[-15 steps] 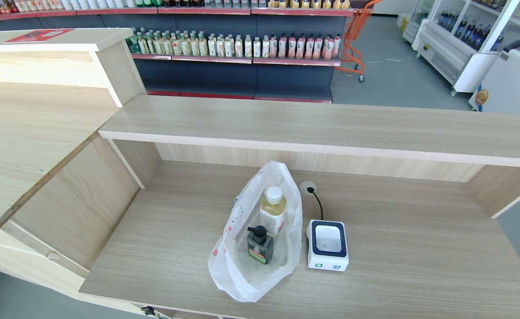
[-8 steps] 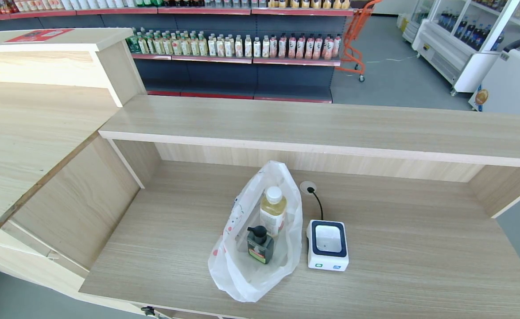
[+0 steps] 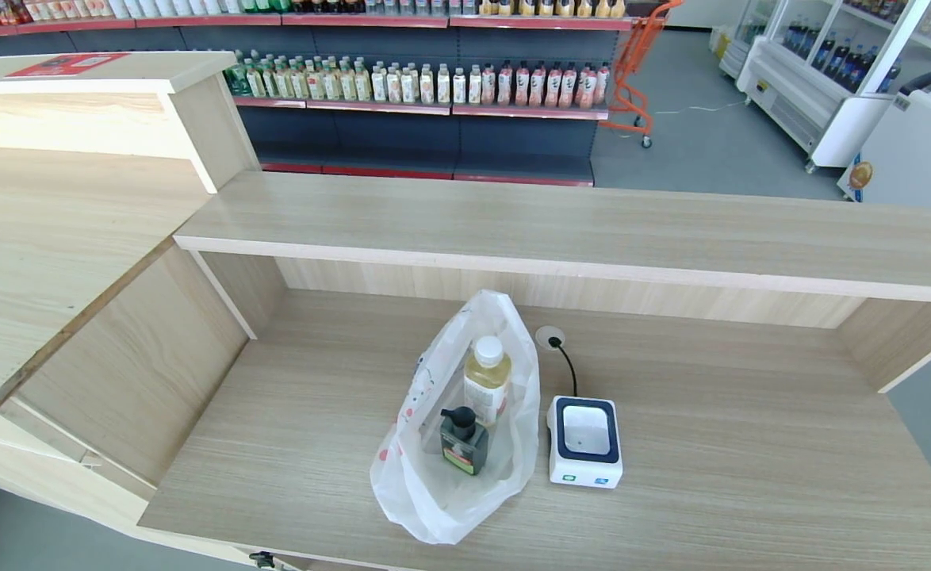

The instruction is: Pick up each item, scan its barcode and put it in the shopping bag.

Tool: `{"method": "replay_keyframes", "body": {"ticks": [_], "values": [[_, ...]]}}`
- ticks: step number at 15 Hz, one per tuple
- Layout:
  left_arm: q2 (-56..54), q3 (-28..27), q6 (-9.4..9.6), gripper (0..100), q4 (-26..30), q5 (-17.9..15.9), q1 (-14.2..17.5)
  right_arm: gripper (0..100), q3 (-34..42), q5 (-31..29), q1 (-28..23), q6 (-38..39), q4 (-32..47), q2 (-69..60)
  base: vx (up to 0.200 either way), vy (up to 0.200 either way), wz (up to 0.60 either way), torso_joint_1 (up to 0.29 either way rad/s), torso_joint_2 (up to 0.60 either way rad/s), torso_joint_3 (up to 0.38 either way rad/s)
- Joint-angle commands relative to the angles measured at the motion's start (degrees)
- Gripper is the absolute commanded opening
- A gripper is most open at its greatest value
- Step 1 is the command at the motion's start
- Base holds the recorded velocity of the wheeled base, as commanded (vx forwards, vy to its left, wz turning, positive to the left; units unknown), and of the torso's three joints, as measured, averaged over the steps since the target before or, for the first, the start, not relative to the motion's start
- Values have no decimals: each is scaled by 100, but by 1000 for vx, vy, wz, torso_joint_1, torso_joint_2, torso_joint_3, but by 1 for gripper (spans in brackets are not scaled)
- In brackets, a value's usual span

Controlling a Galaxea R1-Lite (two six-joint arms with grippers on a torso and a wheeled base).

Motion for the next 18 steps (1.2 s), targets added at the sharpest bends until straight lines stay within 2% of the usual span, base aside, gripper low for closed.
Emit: {"method": "replay_keyframes", "body": {"ticks": [1,2,18], "values": [[-2,1,0,100,-1,-1,7,0,0,4,2,1,-2,29,0,-200,0,17,7,7],[-2,1,-9,100,-1,-1,7,0,0,4,2,1,-2,29,0,-200,0,-7,7,7],[-2,1,-18,100,-1,-1,7,0,0,4,2,-8,-2,29,0,0,0,0,0,0]]}}
